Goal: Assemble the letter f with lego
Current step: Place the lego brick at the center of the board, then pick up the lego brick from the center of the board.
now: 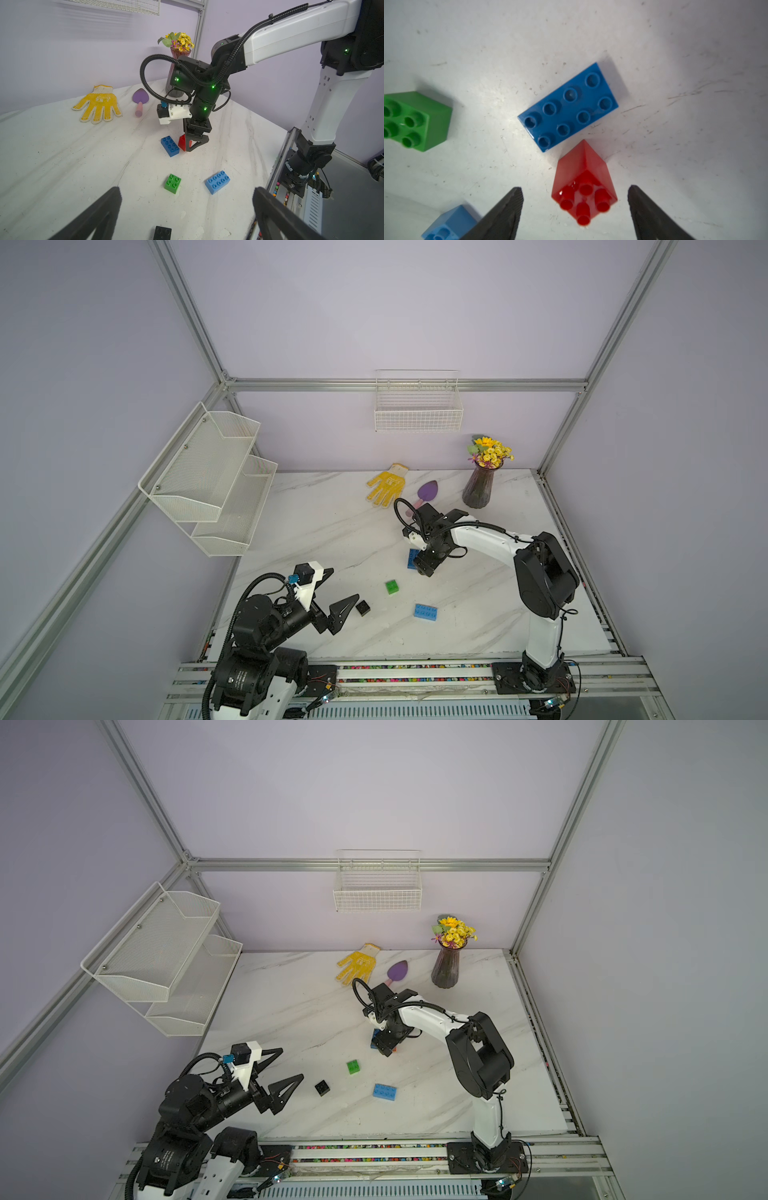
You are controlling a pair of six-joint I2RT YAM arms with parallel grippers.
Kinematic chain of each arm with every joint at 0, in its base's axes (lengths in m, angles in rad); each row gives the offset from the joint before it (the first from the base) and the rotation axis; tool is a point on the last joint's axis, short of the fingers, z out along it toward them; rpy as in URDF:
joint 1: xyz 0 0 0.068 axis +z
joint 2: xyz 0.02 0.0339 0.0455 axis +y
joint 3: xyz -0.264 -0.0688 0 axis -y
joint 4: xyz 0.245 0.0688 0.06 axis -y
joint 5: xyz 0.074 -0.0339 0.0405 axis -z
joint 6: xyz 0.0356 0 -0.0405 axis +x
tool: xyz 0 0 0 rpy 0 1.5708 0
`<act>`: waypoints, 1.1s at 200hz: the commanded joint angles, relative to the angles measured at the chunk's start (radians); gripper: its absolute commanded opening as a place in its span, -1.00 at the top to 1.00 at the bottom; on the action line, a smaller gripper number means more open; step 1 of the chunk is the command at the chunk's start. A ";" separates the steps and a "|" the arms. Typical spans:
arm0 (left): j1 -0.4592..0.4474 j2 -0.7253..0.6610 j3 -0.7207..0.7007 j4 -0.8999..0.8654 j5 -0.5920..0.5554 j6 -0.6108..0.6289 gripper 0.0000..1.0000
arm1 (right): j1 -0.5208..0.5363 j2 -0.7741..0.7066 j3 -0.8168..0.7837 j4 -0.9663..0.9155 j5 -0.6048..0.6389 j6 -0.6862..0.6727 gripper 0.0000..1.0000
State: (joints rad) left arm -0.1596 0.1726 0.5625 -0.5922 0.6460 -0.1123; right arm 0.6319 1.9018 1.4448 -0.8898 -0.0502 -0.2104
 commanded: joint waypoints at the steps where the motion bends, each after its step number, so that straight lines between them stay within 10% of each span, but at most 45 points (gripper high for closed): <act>1: -0.006 0.008 0.003 0.022 -0.006 0.011 -1.00 | -0.006 -0.099 0.077 -0.021 -0.018 0.073 -0.78; 54: -0.006 0.012 0.004 0.020 -0.019 0.008 -0.99 | -0.006 -0.083 0.231 -0.094 0.083 0.124 -0.82; 101: -0.008 0.021 0.004 0.019 -0.027 0.004 -1.00 | -0.005 0.140 0.485 -0.274 0.131 0.540 -0.51; 220: -0.010 0.016 0.004 0.015 -0.002 0.014 -1.00 | 0.056 0.183 0.300 -0.119 0.023 0.864 -0.21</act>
State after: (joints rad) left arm -0.1604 0.1841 0.5625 -0.5926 0.6209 -0.1123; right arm 0.6582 2.0556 1.7485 -1.0363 -0.0120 0.5751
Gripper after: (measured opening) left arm 0.997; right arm 0.608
